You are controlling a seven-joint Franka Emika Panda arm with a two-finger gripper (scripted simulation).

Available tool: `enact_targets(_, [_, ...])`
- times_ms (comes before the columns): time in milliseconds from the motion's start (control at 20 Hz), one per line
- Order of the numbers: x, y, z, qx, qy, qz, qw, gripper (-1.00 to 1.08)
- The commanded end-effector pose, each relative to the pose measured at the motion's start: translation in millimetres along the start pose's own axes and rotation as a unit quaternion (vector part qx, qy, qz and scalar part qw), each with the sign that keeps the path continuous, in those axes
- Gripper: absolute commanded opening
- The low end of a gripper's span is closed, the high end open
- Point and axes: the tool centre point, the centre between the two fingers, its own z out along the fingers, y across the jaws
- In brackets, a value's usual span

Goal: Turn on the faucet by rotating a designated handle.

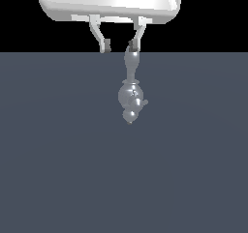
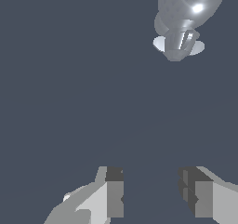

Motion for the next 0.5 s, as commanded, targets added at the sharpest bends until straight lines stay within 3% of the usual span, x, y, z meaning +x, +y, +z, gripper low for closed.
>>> enact_targets(0, [30.3,13.5,9.9,-0.002,0.017,-0.02,0.9997,0.26])
enact_targets(50, [40.5,10.5,22.0,0.003,0.019,-0.034,0.9992,0.37])
enact_targets(100, [41.9,5.1,45.6,-0.011,0.003,-0.059,0.9982,0.36])
enact_targets(150, [46.6,4.1,61.5,-0.028,-0.006,-0.105,0.994,0.61])
enact_targets(200, [47.4,1.5,61.7,-0.029,-0.006,-0.108,0.9937,0.61])
enact_targets(250, [76.6,-1.8,41.9,-0.059,0.02,-0.13,0.9896,0.66])
enact_targets(300, [76.6,29.5,58.1,-0.045,0.02,-0.085,0.9952,0.59])
enact_targets(350, [86.6,37.5,61.1,-0.042,0.026,-0.102,0.9936,0.49])
enact_targets(400, [85.0,57.1,77.4,-0.029,0.029,-0.069,0.9968,0.29])
enact_targets(450, [104.8,44.1,83.5,-0.048,0.03,-0.115,0.9918,0.36])
